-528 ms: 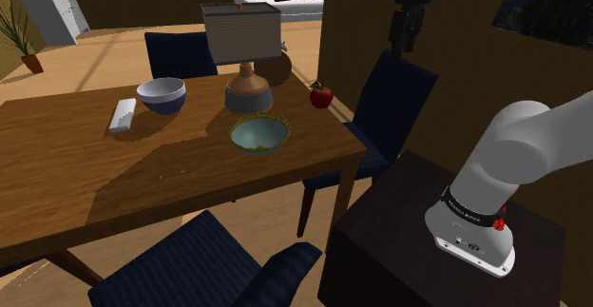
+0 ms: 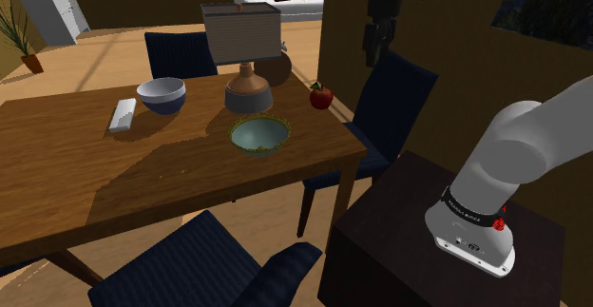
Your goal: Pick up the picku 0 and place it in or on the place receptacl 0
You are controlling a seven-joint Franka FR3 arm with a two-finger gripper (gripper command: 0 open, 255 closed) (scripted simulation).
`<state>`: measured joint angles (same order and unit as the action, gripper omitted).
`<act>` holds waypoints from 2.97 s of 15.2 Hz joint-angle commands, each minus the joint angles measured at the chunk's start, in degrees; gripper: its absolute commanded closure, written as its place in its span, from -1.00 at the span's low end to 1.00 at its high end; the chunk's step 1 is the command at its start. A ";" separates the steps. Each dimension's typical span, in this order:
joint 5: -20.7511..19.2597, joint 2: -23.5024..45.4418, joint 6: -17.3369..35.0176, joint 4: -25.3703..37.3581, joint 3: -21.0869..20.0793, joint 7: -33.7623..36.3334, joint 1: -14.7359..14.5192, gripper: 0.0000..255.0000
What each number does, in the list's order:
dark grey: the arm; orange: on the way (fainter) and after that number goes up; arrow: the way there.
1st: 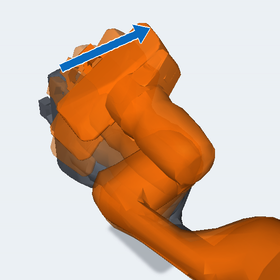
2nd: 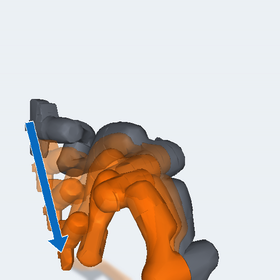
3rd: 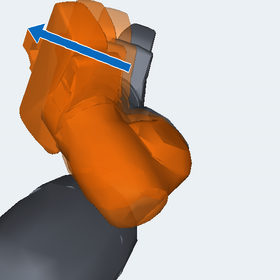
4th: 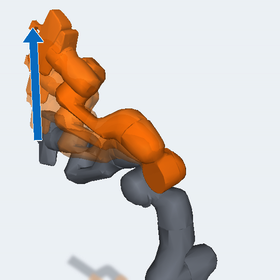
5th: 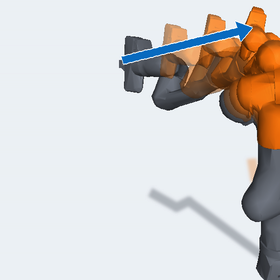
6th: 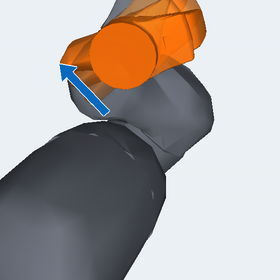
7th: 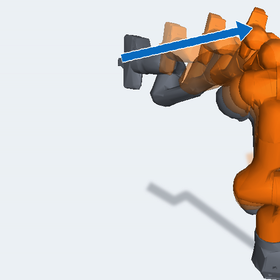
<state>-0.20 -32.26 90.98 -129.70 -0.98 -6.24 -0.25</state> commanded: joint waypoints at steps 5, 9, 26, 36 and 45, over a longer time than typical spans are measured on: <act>-1.57 12.53 7.06 5.05 1.03 -2.07 0.66 -1.00; -2.37 21.13 10.50 9.91 1.56 -3.23 1.03 -1.00; -3.85 44.15 18.94 23.81 2.58 -5.80 2.07 -1.00; -3.87 44.36 20.10 22.87 2.60 -5.78 2.11 1.00; -3.87 44.36 20.11 22.87 2.60 -5.78 2.11 1.00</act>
<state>-4.08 12.07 111.08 -106.81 1.63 -12.03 1.86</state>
